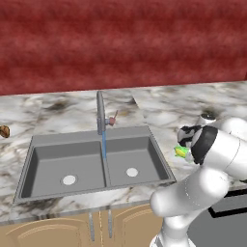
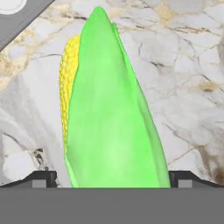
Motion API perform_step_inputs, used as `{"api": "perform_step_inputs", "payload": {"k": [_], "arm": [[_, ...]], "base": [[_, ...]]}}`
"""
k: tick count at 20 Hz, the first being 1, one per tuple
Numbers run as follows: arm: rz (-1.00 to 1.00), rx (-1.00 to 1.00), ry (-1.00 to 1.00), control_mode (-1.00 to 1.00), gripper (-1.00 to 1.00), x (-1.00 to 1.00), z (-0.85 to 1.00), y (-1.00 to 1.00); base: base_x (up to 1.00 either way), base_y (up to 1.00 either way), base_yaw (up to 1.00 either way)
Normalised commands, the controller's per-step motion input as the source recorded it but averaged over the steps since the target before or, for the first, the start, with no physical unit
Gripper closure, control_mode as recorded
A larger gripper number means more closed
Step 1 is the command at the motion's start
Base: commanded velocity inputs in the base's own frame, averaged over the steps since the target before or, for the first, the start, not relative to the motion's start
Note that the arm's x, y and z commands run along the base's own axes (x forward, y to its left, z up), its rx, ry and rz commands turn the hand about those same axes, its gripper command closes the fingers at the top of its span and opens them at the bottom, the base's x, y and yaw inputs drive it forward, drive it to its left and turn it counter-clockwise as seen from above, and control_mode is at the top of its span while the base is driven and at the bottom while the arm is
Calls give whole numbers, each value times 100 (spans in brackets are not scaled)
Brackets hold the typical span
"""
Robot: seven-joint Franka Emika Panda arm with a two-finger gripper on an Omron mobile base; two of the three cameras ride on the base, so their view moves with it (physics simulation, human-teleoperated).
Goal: Turn on the sink faucet. Then move the corn from the counter to the sink. Turn off the sink. Move the vegetable from the sink to the pot next to the stove. Finally move the pot to the front left burner.
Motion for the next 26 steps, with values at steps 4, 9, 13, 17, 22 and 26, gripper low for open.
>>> {"api": "perform_step_inputs", "payload": {"k": [4,9,13,17,22,26], "arm": [[8,-1,2,-100,100,1,-43,0],[7,0,0,-100,100,-4,-15,22],[9,0,0,-100,100,-1,10,67],[12,0,0,-100,100,0,16,85],[16,0,3,-100,100,12,5,89],[16,1,4,-100,100,24,0,79]], "base": [[0,0,0],[0,0,0],[0,0,0],[0,0,0],[0,0,0],[0,0,0]]}}
